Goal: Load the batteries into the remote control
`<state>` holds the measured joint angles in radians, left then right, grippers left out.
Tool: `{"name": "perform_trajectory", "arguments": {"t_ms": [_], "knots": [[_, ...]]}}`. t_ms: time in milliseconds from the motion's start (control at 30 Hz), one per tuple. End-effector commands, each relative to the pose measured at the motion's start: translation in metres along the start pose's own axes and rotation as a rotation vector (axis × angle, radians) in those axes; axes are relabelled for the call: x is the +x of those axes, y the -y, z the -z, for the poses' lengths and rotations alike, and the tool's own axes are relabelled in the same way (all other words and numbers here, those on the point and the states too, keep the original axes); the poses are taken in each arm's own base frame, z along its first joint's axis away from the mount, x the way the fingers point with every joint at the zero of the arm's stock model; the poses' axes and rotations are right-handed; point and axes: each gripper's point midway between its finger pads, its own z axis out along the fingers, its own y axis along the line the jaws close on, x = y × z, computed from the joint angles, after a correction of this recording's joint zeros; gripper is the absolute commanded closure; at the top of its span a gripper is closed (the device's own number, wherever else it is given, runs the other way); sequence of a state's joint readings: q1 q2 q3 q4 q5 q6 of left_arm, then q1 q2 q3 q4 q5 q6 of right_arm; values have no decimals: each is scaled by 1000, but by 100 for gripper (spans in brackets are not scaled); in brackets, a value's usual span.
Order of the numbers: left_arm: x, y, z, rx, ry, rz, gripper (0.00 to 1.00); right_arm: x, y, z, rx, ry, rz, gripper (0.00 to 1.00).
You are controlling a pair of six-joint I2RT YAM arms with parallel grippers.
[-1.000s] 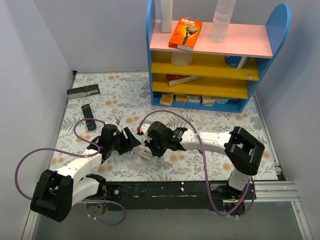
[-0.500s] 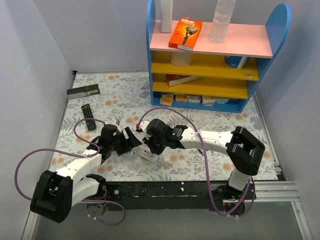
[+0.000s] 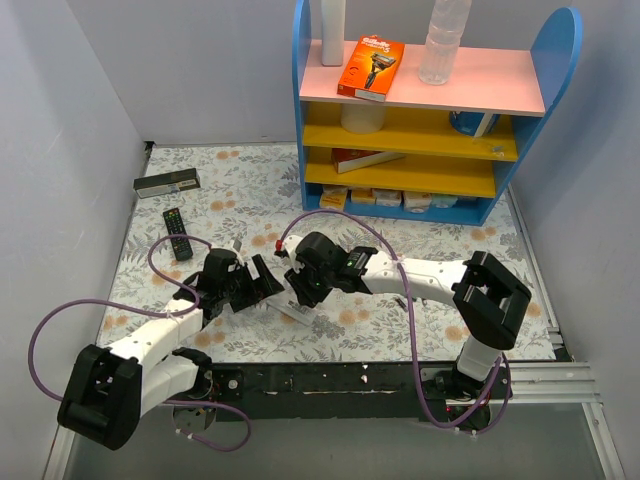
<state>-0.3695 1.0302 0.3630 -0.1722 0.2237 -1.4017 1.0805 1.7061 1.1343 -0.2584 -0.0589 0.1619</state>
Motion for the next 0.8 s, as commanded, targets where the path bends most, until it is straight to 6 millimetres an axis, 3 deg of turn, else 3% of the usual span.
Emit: {"name": "perform_trajectory", "arguments": {"t_ms": [0,200,467,633,767], "knots": [[-14,2,7,-40,51,-27,13,-11,-4,2,-24,31,12,57],[-32,4,25,-24,203,12,11,-10,-3,-1,-6,21,13,55],[-16,2,14,-42,79,-44,5,0,0,3,-17,36,-37,50],[-17,-7,15,-88,114,28,4,-9,-5,-1,-39,51,-30,50],[-29,0,30,-47,219,107,4,-25,-5,-6,-5,59,1,49]]}}
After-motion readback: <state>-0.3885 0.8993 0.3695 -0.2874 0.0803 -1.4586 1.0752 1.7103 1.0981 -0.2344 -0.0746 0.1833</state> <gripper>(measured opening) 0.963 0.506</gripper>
